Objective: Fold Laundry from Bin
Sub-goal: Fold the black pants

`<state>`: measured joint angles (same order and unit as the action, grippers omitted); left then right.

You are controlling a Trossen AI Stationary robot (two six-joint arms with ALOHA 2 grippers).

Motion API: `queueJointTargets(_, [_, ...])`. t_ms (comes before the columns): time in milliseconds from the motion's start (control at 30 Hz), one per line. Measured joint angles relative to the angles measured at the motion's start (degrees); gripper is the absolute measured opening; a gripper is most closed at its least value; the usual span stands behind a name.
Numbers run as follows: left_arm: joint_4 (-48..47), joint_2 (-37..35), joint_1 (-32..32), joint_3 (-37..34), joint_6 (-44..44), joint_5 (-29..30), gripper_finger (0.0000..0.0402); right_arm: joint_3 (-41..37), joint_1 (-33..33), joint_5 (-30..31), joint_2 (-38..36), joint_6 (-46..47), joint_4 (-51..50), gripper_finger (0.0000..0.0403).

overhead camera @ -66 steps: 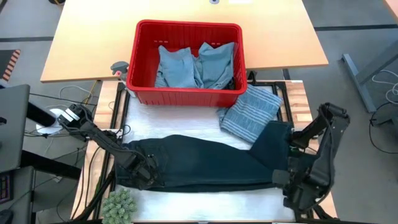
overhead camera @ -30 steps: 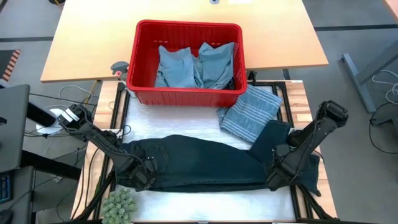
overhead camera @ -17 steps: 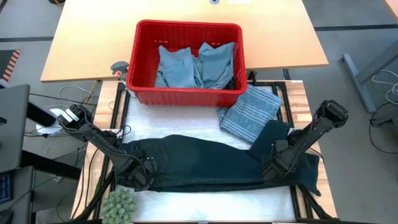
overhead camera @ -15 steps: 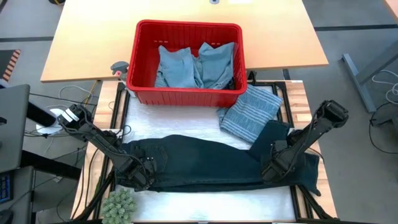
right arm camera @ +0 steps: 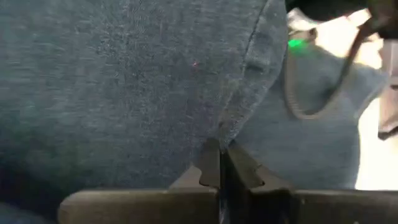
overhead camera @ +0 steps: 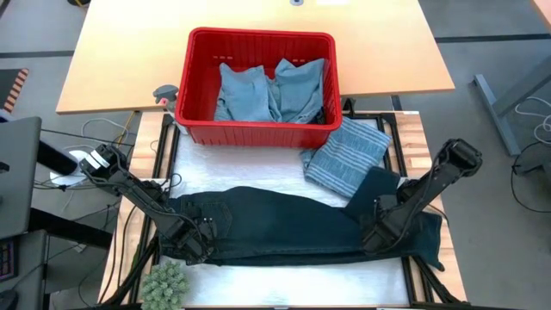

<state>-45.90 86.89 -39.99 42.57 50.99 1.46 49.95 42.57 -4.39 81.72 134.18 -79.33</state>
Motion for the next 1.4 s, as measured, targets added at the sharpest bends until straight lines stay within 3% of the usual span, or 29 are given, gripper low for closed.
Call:
queueJointTargets(167, [0.1, 0.0, 0.0, 0.0, -0.1, 0.4, 0.0, 8.6, 0.1, 0.4, 0.0, -0.1, -10.8, 0.0024])
queueJointTargets(367, [0.1, 0.0, 0.0, 0.0, -0.3, 0.5, 0.0, 15.1, 0.9, 3.1, 2.4, -0.3, -10.8, 0.0024])
queueJointTargets(633, [0.2, 0.0, 0.0, 0.0, -0.1, 0.2, 0.0, 28.3, 0.8, 24.7, 11.4, -4.0, -10.6, 0.0024])
queueJointTargets(767, [0.2, 0.0, 0.0, 0.0, -0.1, 0.1, 0.0, 31.5, -0.2, 28.1, 13.7, -5.5, -10.8, 0.0024])
queueJointTargets(867, [0.4, 0.0, 0.0, 0.0, -0.3, 0.1, 0.0, 34.3, -1.4, 35.9, 15.1, -10.2, -10.6, 0.0024])
queueJointTargets(967, [0.5, 0.0, 0.0, 0.0, -0.9, 0.0, 0.0, 36.9, -4.5, 43.3, 16.3, -19.5, -10.7, 0.0024])
queueJointTargets(1067, [0.5, 0.0, 0.0, 0.0, -0.9, 0.0, 0.0, 41.2, -8.5, 48.0, 18.9, -35.1, -9.7, 0.0024])
queueJointTargets(1167, [0.6, 0.0, 0.0, 0.0, -0.9, 0.0, 0.0, 45.3, -12.1, 48.3, 22.3, -54.1, -6.9, 0.0024])
queueJointTargets(1400, [0.6, 0.0, 0.0, 0.0, -0.8, 0.2, 0.0, 50.6, -15.9, 45.3, 27.9, -93.4, 13.4, 0.0024])
